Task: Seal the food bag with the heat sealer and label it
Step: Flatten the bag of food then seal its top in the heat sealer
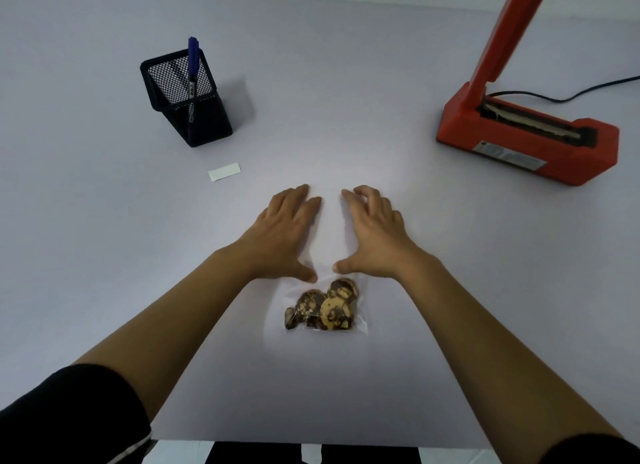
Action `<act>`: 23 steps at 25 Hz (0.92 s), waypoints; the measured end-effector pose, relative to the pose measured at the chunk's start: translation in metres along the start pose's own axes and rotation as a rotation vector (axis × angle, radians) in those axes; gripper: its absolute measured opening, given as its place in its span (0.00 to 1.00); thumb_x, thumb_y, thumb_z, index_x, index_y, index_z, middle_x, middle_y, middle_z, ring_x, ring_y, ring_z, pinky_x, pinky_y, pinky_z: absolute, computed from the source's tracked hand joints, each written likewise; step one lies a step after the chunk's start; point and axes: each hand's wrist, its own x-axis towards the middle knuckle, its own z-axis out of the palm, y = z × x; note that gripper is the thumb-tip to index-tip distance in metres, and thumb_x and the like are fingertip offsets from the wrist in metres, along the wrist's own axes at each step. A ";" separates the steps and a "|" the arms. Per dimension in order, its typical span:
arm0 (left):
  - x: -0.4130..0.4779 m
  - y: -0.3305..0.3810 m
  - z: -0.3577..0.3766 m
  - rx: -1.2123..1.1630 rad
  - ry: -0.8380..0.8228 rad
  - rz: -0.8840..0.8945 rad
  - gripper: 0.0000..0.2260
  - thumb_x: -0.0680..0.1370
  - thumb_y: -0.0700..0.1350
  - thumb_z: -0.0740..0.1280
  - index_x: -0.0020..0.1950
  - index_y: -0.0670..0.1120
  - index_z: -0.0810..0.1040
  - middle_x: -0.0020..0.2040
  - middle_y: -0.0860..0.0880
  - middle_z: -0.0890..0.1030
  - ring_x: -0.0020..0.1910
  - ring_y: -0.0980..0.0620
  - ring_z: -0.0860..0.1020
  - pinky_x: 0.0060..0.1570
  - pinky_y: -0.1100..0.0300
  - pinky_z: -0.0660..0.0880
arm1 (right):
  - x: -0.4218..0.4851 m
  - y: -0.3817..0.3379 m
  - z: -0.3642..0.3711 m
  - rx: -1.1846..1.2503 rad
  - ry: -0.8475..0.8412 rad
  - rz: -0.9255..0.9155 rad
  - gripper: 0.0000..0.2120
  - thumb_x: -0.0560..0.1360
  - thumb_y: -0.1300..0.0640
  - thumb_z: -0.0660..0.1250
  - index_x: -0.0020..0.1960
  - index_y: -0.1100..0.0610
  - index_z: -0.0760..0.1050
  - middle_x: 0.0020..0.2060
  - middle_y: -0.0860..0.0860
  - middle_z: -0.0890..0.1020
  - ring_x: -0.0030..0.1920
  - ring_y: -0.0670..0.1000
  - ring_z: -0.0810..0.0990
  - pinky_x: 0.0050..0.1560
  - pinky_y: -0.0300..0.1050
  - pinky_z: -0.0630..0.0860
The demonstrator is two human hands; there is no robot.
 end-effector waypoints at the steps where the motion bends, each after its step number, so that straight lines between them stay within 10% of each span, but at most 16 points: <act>1: -0.007 0.003 0.003 -0.025 0.048 -0.005 0.49 0.64 0.62 0.74 0.76 0.45 0.53 0.75 0.44 0.54 0.72 0.43 0.54 0.70 0.50 0.59 | -0.007 0.000 0.003 0.012 0.051 -0.011 0.49 0.63 0.46 0.75 0.74 0.52 0.49 0.71 0.54 0.54 0.70 0.56 0.54 0.68 0.51 0.57; 7: -0.032 0.004 0.028 -0.182 0.232 0.175 0.16 0.69 0.44 0.75 0.55 0.44 0.80 0.50 0.45 0.78 0.48 0.44 0.75 0.45 0.48 0.77 | -0.029 0.001 0.026 0.187 0.216 -0.145 0.10 0.71 0.54 0.71 0.51 0.52 0.78 0.49 0.47 0.79 0.51 0.49 0.74 0.54 0.49 0.72; 17: 0.006 -0.005 -0.003 -0.053 -0.028 0.038 0.52 0.63 0.63 0.74 0.76 0.44 0.51 0.75 0.46 0.54 0.72 0.47 0.52 0.71 0.54 0.55 | 0.001 0.003 -0.003 -0.016 0.022 -0.027 0.50 0.62 0.43 0.76 0.74 0.53 0.52 0.72 0.49 0.55 0.71 0.53 0.56 0.67 0.54 0.59; 23: -0.007 -0.001 0.004 -0.069 0.068 0.019 0.48 0.63 0.62 0.74 0.75 0.45 0.55 0.73 0.45 0.58 0.71 0.45 0.56 0.69 0.50 0.61 | -0.009 -0.002 0.005 -0.013 0.110 -0.021 0.46 0.64 0.46 0.75 0.73 0.53 0.52 0.71 0.53 0.54 0.70 0.55 0.55 0.65 0.52 0.59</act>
